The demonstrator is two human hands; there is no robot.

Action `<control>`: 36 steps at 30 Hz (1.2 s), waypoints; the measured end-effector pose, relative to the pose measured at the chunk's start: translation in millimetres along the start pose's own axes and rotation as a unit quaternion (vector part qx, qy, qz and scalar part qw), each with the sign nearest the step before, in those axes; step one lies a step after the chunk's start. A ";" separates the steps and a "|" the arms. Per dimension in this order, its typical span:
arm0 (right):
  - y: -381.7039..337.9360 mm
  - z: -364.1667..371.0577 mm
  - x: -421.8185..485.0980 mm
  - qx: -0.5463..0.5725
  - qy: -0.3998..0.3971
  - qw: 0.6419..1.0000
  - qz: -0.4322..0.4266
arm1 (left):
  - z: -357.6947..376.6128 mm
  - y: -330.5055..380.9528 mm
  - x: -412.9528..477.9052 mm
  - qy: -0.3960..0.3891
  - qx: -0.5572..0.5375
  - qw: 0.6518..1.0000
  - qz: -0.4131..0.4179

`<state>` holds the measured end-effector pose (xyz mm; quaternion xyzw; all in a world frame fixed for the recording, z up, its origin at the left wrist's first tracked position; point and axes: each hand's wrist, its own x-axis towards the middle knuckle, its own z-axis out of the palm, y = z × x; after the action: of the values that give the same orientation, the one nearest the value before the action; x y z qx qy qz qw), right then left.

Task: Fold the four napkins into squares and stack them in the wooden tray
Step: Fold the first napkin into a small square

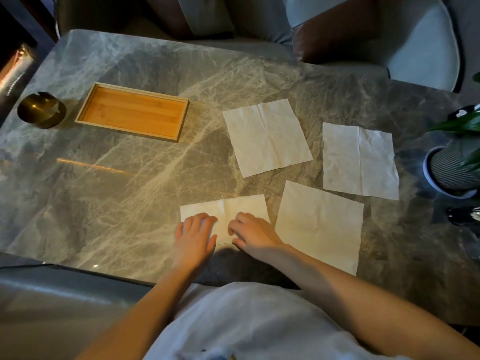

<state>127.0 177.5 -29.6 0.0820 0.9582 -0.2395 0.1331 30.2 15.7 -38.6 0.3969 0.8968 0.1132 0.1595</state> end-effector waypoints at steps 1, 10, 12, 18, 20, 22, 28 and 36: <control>-0.6 1.4 1.3 -0.006 -0.020 1.000 0.005 | 2.6 0.7 0.9 -0.010 0.001 1.000 -0.005; 39.3 -18.6 -15.3 0.025 -0.021 0.996 0.078 | -1.7 -53.5 -18.3 0.029 -0.005 0.998 -0.047; 36.5 -17.3 -15.4 0.023 -0.019 0.996 0.090 | -6.9 -57.4 -19.5 0.044 -0.012 0.997 -0.059; 12.3 -3.7 -9.1 0.141 0.033 0.962 0.230 | -9.1 -16.5 -6.1 0.006 -0.175 0.984 -0.018; 4.3 -0.1 -5.3 0.220 0.016 0.939 0.264 | -3.6 -6.8 3.5 -0.019 -0.146 0.989 -0.018; -2.6 1.3 -3.1 0.290 -0.041 0.922 0.255 | 0.7 -2.6 11.1 -0.029 -0.094 0.995 -0.021; 8.0 -7.6 -15.1 0.257 -0.034 0.958 0.126 | 1.8 -11.1 22.4 -0.038 0.007 0.999 0.018; 47.0 -17.1 -30.7 0.037 -0.031 0.998 0.034 | -10.7 -29.5 16.2 -0.045 0.038 0.992 0.107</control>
<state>162.9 223.8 -26.5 0.1123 0.9406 -0.2725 0.1682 -4.0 7.5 -41.7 0.5014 0.8445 0.0773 0.1715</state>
